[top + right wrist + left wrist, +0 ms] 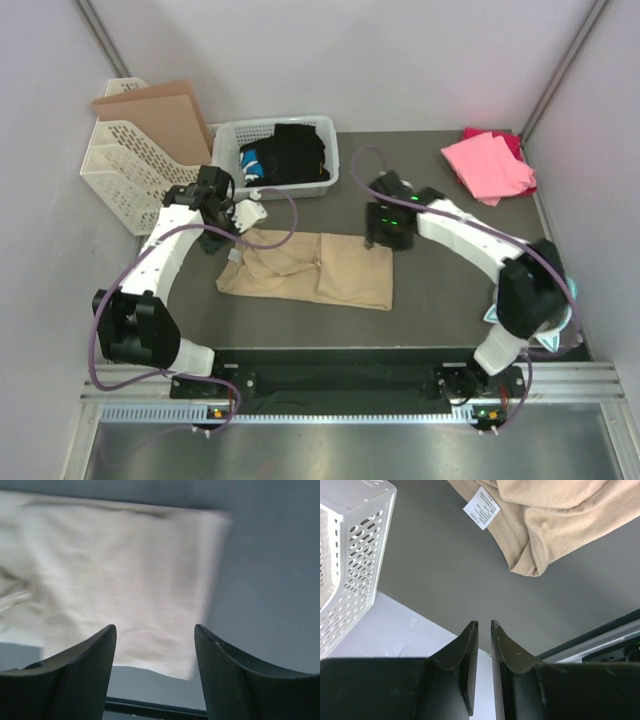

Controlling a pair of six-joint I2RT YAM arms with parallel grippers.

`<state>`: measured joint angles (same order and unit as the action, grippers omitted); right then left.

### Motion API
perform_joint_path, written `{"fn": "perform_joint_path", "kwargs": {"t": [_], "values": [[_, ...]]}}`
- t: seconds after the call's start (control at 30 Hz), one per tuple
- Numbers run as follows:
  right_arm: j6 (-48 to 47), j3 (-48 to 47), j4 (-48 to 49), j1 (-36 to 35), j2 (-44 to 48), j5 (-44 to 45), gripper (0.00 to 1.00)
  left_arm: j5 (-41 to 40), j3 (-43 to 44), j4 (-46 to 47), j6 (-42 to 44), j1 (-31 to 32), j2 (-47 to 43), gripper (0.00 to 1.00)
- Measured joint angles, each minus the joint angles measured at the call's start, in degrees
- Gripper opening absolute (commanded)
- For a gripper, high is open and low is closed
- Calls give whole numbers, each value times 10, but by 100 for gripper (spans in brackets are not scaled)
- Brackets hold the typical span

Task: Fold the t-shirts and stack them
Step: Fold the folded rectangular tshirt in 1/3 of the way, then grab one side of the 2/3 rectangular tshirt with right arm

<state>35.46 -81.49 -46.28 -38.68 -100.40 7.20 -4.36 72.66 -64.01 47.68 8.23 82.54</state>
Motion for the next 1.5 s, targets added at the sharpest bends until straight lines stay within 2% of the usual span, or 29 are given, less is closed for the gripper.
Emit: {"fn": "perform_joint_path", "kwargs": {"t": [0.07,0.17,0.73,0.83,0.93,1.03,1.07,1.1,1.27,1.4,1.5], "values": [[7,94,17,55,82,-4,62,0,5,-1,0,0,0,22],[11,169,30,101,145,-10,62,3,15,-1,0,0,0,22],[30,329,206,157,116,-187,53,5,23,-6,-5,-1,1,23],[42,347,235,161,110,-213,48,5,24,-6,-5,-1,1,23],[59,363,281,162,106,-244,37,4,24,-6,-6,-1,1,23],[79,383,330,162,96,-277,21,4,25,-7,-6,-1,1,23],[84,387,342,162,91,-286,5,4,26,-7,-6,-1,1,23],[88,389,350,162,87,-293,0,4,26,-7,-6,-1,1,23],[97,392,342,162,90,-278,0,2,27,-7,-6,-1,1,23],[89,390,269,173,141,-226,0,2,33,-9,-6,-1,1,24],[78,386,213,207,199,-195,0,2,41,-11,-6,-1,1,24]]}}
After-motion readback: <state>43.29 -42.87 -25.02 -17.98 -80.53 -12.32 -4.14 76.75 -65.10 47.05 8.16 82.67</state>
